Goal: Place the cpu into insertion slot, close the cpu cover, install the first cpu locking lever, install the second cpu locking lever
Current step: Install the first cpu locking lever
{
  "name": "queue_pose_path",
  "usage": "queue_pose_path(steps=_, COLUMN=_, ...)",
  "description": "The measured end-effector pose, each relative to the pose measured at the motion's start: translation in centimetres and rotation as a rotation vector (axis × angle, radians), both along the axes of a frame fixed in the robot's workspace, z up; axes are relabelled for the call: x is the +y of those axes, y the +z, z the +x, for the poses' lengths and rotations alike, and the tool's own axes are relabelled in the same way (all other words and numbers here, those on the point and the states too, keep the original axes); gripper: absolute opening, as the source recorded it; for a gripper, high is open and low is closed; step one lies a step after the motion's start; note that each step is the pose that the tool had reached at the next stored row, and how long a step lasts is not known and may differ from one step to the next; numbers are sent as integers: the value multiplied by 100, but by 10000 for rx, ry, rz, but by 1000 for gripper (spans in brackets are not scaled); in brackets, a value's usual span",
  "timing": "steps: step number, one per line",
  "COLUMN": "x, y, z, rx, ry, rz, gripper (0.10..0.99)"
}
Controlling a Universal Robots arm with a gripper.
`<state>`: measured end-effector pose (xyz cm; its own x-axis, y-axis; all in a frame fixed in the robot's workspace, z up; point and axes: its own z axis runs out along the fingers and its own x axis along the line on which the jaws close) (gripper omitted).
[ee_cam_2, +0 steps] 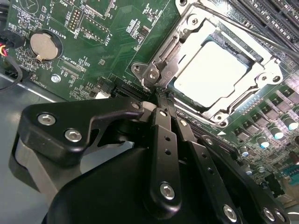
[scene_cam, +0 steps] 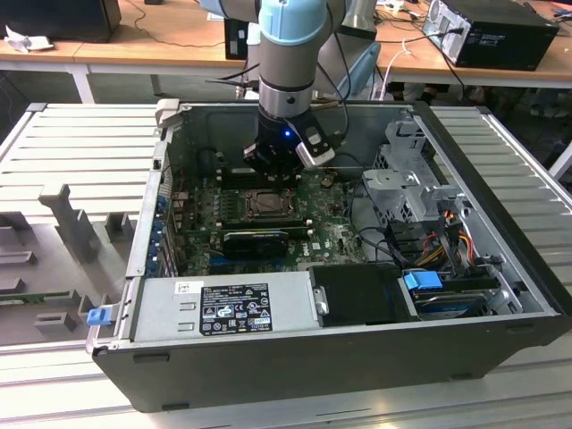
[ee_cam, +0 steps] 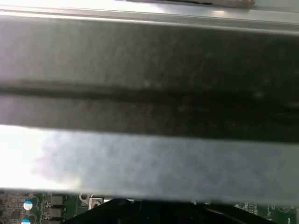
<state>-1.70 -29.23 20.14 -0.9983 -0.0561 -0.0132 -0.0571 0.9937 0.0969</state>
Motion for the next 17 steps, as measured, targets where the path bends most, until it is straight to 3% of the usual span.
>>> queue_pose_path(steps=3, x=1, y=64, z=1, rx=0, ry=0, rz=22, gripper=106)
queue_pose_path(steps=5, x=1, y=194, z=1, rx=-2, ry=1, rz=23, gripper=106)
queue_pose_path(steps=6, x=1, y=210, z=1, rx=-2, ry=1, rz=23, gripper=106)
queue_pose_path(steps=17, x=-92, y=210, z=1, rx=3, ry=1, rz=22, gripper=106)
